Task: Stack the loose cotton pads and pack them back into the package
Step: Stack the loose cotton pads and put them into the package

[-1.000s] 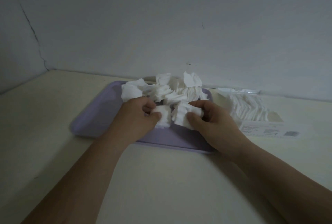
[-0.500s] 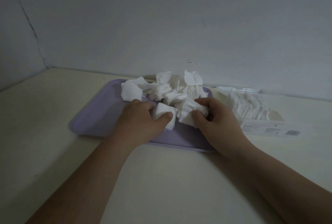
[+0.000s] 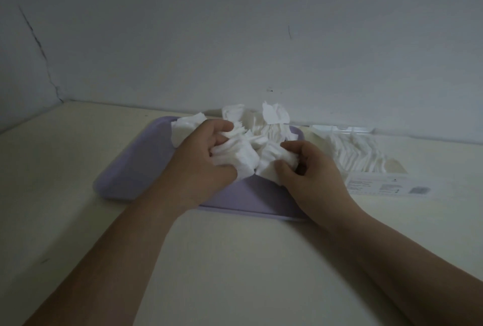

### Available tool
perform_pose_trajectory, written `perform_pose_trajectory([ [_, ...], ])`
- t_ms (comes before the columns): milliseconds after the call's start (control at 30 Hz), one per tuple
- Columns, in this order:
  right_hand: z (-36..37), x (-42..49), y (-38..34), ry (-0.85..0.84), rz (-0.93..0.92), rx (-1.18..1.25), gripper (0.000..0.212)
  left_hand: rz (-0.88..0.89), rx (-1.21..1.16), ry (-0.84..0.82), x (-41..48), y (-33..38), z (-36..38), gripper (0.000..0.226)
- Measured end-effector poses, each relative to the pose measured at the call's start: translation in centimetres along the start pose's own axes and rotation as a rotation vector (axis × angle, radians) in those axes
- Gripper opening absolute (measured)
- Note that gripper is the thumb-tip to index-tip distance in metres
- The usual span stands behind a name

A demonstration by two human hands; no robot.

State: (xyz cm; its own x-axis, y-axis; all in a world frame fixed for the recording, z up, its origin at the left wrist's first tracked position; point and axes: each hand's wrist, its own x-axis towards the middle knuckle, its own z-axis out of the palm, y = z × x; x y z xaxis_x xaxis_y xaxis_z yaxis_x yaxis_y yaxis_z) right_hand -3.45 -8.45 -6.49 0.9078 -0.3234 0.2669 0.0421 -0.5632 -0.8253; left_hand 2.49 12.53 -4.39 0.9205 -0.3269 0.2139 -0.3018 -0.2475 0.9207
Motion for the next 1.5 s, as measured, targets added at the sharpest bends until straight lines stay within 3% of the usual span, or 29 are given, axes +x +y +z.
perform_pose_trajectory([
  [100,0.0,0.0,0.0,-0.023,0.002,0.078,0.03,0.064,-0.045,-0.165,-0.5,1.0,0.2,0.05],
  [233,-0.1,0.0,0.2,-0.109,-0.002,0.154,0.024,0.078,0.122,-0.291,-0.9,0.9,0.6,0.04],
  [633,-0.5,-0.1,0.0,-0.307,-0.01,0.194,0.035,0.055,0.148,-0.183,-0.6,0.5,0.5,0.046],
  [733,-1.1,0.1,0.1,-0.421,0.034,0.26,0.053,0.047,0.118,-0.155,-0.5,0.3,0.7,0.041],
  [800,-1.4,0.1,0.1,-0.468,-0.002,0.161,0.068,0.054,0.092,-0.12,-0.4,0.2,1.0,0.042],
  [967,-0.5,-0.1,0.1,-0.305,-0.053,0.04,0.062,0.076,0.069,-0.105,-0.6,0.3,1.6,0.05],
  [1133,-0.8,-0.3,0.2,-0.329,-0.091,-0.013,0.052,-0.042,0.182,-0.14,-0.5,0.0,0.7,0.077],
  [1300,-0.7,-0.8,-0.4,-0.389,-0.127,-0.131,0.076,-0.091,0.121,-0.258,-0.6,-0.3,0.7,0.06],
  [1500,-0.8,-0.7,-0.9,-0.38,-0.105,-0.108,0.059,-0.156,0.117,-0.272,-0.4,0.2,0.1,0.053],
])
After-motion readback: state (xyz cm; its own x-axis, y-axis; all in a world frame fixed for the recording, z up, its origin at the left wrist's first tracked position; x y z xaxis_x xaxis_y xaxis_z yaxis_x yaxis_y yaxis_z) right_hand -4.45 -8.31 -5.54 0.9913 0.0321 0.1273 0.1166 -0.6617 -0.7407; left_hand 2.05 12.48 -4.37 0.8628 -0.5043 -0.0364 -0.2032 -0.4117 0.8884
